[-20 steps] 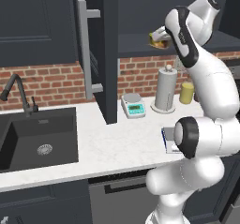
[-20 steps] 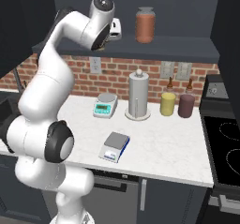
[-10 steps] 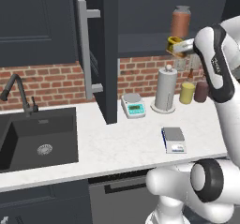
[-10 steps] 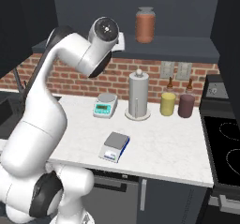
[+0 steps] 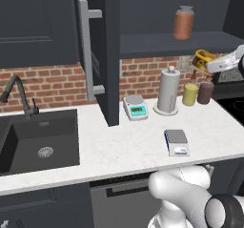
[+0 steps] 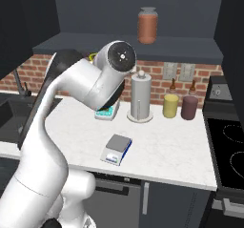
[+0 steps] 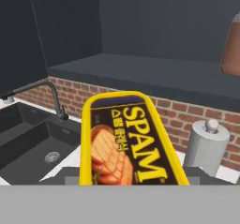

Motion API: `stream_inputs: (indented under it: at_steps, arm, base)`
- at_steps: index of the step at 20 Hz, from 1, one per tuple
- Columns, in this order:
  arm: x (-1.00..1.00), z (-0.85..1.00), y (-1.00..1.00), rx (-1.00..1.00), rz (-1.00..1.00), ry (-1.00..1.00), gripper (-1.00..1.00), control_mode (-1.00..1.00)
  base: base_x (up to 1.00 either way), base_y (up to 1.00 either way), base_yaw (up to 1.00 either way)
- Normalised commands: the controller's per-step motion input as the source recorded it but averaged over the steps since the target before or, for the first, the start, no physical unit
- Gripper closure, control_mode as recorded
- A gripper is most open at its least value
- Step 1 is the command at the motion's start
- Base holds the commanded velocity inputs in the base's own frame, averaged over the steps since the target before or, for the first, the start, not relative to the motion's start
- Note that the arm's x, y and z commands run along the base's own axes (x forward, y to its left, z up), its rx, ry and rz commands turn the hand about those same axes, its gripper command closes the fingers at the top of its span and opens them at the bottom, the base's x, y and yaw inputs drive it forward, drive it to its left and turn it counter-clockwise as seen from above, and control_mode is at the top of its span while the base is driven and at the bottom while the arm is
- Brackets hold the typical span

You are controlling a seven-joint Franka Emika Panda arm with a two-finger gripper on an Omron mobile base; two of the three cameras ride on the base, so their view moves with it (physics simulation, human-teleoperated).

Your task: Pick the canned food and place it on the digital scale for weighing, and close the cabinet.

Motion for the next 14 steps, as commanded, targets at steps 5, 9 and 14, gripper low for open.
stream_inputs:
  at_steps: [5, 9, 14]
  arm:
    - [-0.83, -0.40, -0.04, -0.02, 0.09, 0.07, 1.00, -1.00]
    - [-0.13, -0.64, 0.00, -0.01, 0.13, 0.03, 1.00, -1.00]
    - [-0.05, -0.83, 0.00, 0.00, 0.09, 0.01, 1.00, -1.00]
  base:
    - [0.00, 0.00, 0.00]
    - [0.00, 0.00, 0.00]
    - [0.00, 0.00, 0.00]
